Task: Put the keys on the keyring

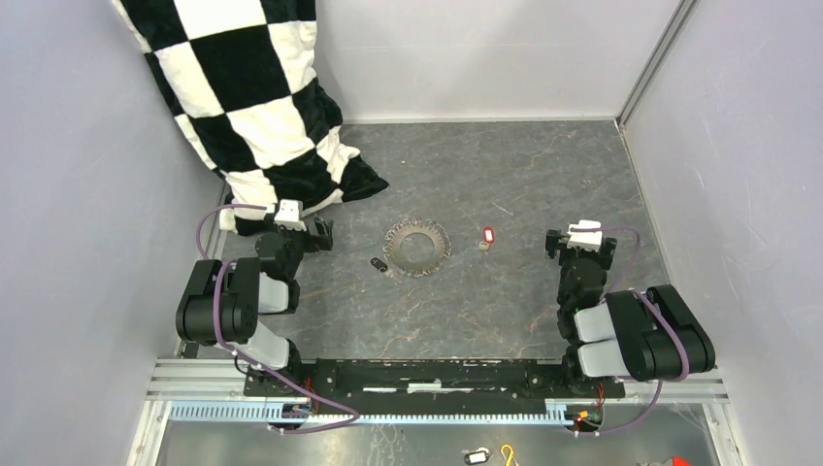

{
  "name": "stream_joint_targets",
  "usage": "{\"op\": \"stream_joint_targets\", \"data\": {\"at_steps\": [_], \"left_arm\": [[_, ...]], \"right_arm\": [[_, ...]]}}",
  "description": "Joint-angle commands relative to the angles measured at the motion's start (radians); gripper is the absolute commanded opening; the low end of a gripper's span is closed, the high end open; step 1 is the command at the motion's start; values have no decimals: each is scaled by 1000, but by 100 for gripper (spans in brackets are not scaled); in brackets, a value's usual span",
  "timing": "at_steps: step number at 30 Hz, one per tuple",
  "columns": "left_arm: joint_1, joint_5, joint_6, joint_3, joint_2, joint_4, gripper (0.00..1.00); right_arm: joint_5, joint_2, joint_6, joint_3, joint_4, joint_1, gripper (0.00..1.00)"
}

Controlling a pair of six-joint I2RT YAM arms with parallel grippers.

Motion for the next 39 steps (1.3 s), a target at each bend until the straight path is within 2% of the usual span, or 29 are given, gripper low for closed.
{"op": "stream_joint_targets", "data": {"at_steps": [1, 3, 4, 5, 6, 7, 9, 10, 11, 13, 14, 17, 20, 24, 28, 33, 39], "left_arm": [[-1, -18, 10, -5, -18, 41, 100], [-1, -17, 9, -5, -18, 39, 100], [0, -17, 10, -4, -17, 39, 100], [0, -18, 9, -1, -16, 35, 100], [0, -18, 10, -1, -18, 33, 100], [0, -17, 9, -7, -21, 42, 100], [14, 2, 0, 7, -62, -8, 100], [17, 7, -1, 40, -96, -95, 100], [18, 20, 8, 96, -132, -234, 100], [18, 65, 81, 246, -172, -620, 100], [19, 75, 92, 312, -173, -747, 100], [29, 186, 149, 479, -151, -1039, 100], [47, 278, 145, 571, -110, -1203, 100], [72, 393, 112, 689, -50, -1375, 100], [77, 429, 128, 772, -25, -1505, 100], [85, 416, 149, 794, -68, -1581, 100], [86, 420, 176, 789, -137, -1646, 100]], "right_arm": [[39, -24, -2, -89, 73, 4, 98], [86, -134, 26, 20, -226, 8, 98], [114, -181, 81, 143, -495, 8, 98], [119, -193, 115, 245, -652, 6, 98], [70, -210, 128, 295, -695, 3, 98], [27, -242, 210, 313, -698, -1, 98], [17, -322, 564, 313, -769, -40, 98], [-66, -345, 667, 314, -797, -76, 98], [-195, -357, 632, 311, -746, -106, 98], [-302, -334, 562, 395, -830, -71, 98], [-295, -305, 521, 451, -917, -21, 98], [-99, -201, 352, 617, -1127, 258, 98], [-60, -106, 312, 690, -1178, 463, 98], [-101, 13, 278, 747, -1124, 660, 98], [-87, 205, 224, 907, -1178, 824, 98], [-118, 419, 184, 1099, -1232, 927, 89], [-156, 543, 207, 1196, -1243, 940, 74]]}}
